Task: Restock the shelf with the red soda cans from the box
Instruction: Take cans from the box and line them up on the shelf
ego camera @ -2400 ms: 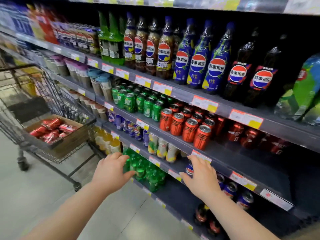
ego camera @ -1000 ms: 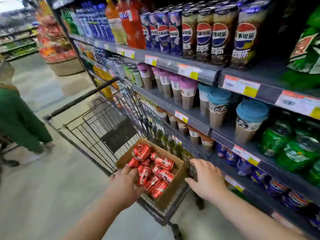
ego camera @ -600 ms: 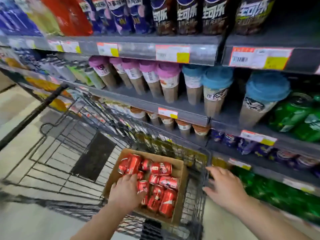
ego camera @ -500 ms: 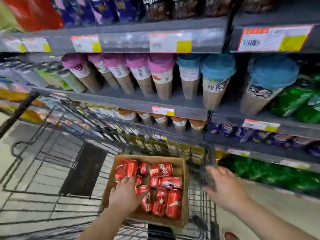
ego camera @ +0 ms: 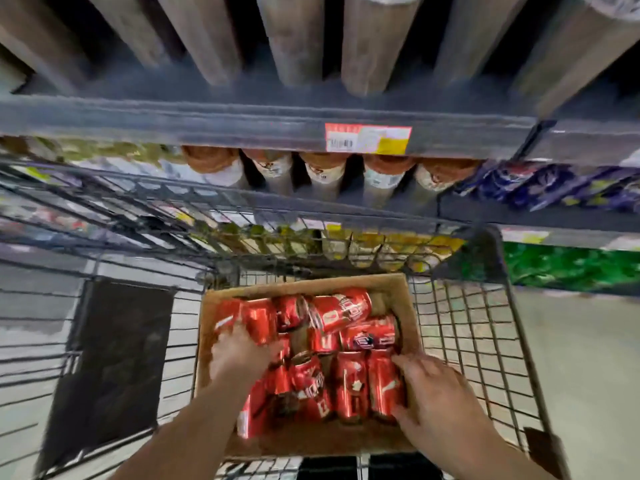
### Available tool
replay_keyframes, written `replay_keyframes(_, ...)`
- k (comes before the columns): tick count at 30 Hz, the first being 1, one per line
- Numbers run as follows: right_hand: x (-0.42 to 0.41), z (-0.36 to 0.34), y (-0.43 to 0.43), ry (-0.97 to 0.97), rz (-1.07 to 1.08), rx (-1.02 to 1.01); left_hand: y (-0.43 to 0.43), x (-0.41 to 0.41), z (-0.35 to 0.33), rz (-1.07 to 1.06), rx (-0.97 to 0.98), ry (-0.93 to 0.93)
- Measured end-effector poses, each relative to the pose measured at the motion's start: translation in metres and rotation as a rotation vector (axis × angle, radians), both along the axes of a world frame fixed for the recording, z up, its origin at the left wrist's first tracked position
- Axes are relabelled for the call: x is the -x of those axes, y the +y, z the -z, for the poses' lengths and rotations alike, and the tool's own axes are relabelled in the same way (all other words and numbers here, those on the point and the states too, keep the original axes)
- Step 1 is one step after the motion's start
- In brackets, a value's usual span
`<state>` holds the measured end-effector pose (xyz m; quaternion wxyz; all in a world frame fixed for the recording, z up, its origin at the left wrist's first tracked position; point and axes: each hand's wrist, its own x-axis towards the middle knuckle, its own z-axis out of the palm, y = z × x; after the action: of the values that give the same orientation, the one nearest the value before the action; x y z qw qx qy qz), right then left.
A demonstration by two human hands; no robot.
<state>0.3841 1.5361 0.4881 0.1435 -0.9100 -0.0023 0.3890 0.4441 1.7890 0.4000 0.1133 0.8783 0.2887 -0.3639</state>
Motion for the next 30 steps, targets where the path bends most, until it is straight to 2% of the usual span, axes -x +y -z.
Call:
replay_keyframes(4, -0.004, 0.040, 0.017, 0.024, 0.043, -0.020, -0.003, -0.005, 0.037, -0.013, -0.114, -0.043)
replay_keyframes(8, -0.017, 0.074, 0.031, 0.000, 0.089, -0.045, -0.008, -0.003, 0.062, -0.041, -0.177, -0.187)
replay_keyframes(12, -0.034, 0.099, 0.041, -0.012, 0.190, -0.085, -0.008, 0.004, 0.071, -0.030, -0.157, -0.289)
replay_keyframes(14, -0.041, 0.110, 0.046, 0.007, 0.313, -0.126, -0.003, 0.010, 0.072, -0.050, -0.058, -0.335)
replay_keyframes(17, -0.046, 0.127, 0.054, 0.070, 0.551, -0.201, 0.006, 0.022, 0.064, -0.195, 0.265, -0.444)
replay_keyframes(20, -0.057, 0.144, 0.063, 0.182, 0.917, -0.303, 0.005, 0.029, 0.045, -0.314, 0.479, -0.446)
replay_keyframes(24, -0.078, 0.160, 0.081, 0.228, 1.373, -0.382, 0.002, 0.032, 0.029, -0.352, 0.548, -0.458)
replay_keyframes(27, -0.093, 0.163, 0.095, 0.261, 1.575, -0.406, 0.002, 0.030, 0.025, -0.378, 0.567, -0.477)
replay_keyframes(30, -0.102, 0.165, 0.103, 0.270, 1.687, -0.364, 0.004, 0.026, 0.024, -0.394, 0.562, -0.494)
